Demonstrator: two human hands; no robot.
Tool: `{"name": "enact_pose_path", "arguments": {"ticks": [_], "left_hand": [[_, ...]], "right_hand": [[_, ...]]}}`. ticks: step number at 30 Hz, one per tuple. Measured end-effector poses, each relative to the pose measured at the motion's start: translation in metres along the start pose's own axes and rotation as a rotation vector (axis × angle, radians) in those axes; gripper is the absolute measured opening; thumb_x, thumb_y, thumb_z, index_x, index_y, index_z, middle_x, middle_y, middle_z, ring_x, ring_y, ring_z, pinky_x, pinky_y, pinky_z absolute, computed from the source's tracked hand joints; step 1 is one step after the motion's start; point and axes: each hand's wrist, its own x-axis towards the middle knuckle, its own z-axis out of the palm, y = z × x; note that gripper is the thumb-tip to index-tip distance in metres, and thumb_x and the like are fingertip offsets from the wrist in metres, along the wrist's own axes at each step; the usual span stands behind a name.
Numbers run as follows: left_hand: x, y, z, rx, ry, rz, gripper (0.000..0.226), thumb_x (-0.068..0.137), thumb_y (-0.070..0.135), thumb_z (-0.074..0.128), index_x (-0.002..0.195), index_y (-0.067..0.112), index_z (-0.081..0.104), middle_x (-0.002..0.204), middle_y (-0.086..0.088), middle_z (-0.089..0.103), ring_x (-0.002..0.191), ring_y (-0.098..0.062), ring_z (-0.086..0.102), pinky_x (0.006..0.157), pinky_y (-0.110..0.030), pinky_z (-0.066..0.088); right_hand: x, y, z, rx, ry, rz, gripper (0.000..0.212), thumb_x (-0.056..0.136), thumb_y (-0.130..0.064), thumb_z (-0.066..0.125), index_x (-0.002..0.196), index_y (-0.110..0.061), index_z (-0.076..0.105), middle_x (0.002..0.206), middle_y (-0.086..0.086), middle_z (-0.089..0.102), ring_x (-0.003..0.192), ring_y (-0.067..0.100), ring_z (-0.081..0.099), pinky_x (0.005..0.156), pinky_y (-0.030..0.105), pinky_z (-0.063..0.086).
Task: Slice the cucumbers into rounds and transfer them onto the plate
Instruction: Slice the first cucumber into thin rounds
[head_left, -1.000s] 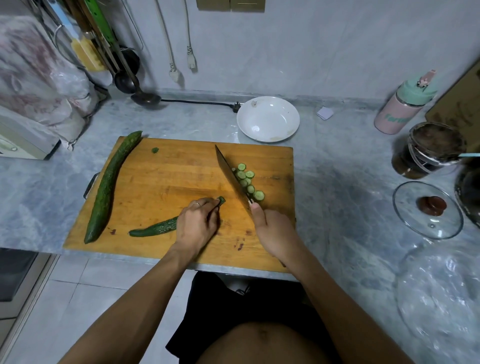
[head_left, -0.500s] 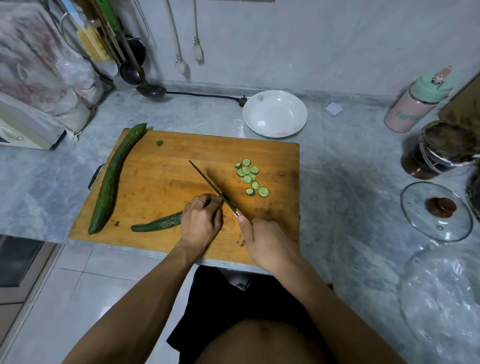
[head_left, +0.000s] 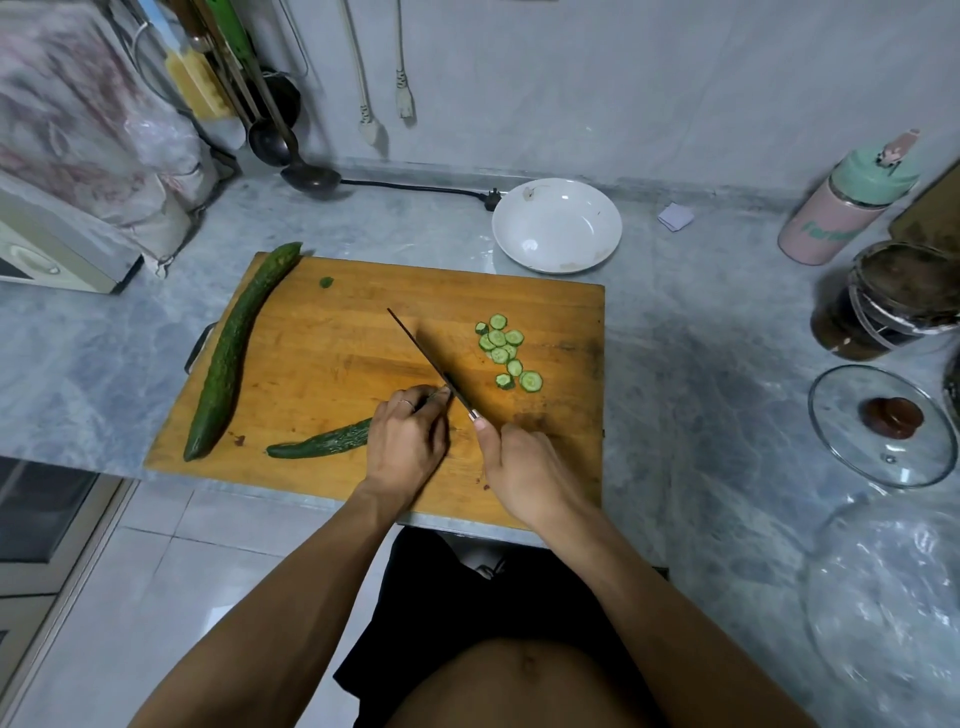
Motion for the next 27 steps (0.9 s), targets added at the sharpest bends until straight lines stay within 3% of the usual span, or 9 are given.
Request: {"name": "enact_pose_path", "arguments": {"ticks": [3, 8, 18, 22, 27], "left_hand": [[0.000, -0.003, -0.002, -0.053, -0.022, 0.015, 0.036, 0.086, 0.019, 0.053, 0.116, 0.014, 0.071, 0.109, -0.006, 0.067, 0.089, -0.030, 0.060, 0.071, -0.035, 0.051], [0.003, 0.001, -0.010, -0.121, 0.038, 0.029, 0.027, 0.081, 0.011, 0.062, 0.105, 0.010, 0.075, 0.104, -0.008, 0.072, 0.085, -0.030, 0.065, 0.067, -0.032, 0.053], [0.003, -0.001, -0.007, -0.085, -0.019, 0.030, 0.036, 0.087, 0.024, 0.043, 0.100, 0.012, 0.075, 0.109, -0.003, 0.071, 0.088, -0.030, 0.062, 0.063, -0.035, 0.053], [0.003, 0.003, -0.008, -0.085, -0.018, 0.015, 0.029, 0.083, 0.015, 0.052, 0.100, 0.011, 0.074, 0.107, -0.003, 0.071, 0.085, -0.031, 0.062, 0.062, -0.035, 0.053], [0.004, 0.007, -0.013, -0.124, 0.043, 0.012, 0.026, 0.076, 0.003, 0.066, 0.100, 0.007, 0.076, 0.103, -0.009, 0.074, 0.081, -0.031, 0.068, 0.065, -0.035, 0.054]], "right_hand": [[-0.002, 0.005, -0.004, 0.006, -0.007, -0.015, 0.055, 0.103, -0.054, 0.020, 0.076, -0.017, 0.052, 0.082, 0.009, 0.062, 0.075, 0.028, 0.057, 0.066, 0.035, 0.043], [-0.014, 0.008, -0.004, -0.011, -0.010, -0.016, 0.059, 0.102, -0.057, 0.018, 0.082, -0.016, 0.056, 0.082, 0.008, 0.062, 0.076, 0.025, 0.059, 0.065, 0.037, 0.046], [-0.012, -0.002, -0.001, 0.008, -0.027, 0.003, 0.056, 0.103, -0.055, 0.021, 0.084, -0.014, 0.054, 0.084, 0.009, 0.061, 0.076, 0.028, 0.060, 0.065, 0.038, 0.049], [-0.004, -0.008, 0.000, 0.013, -0.004, 0.006, 0.060, 0.104, -0.054, 0.022, 0.090, -0.009, 0.059, 0.090, 0.014, 0.066, 0.083, 0.034, 0.064, 0.070, 0.041, 0.052], [-0.007, -0.001, 0.001, 0.022, -0.014, -0.008, 0.056, 0.103, -0.054, 0.021, 0.074, -0.017, 0.051, 0.076, 0.006, 0.062, 0.072, 0.028, 0.062, 0.063, 0.034, 0.046]]}}
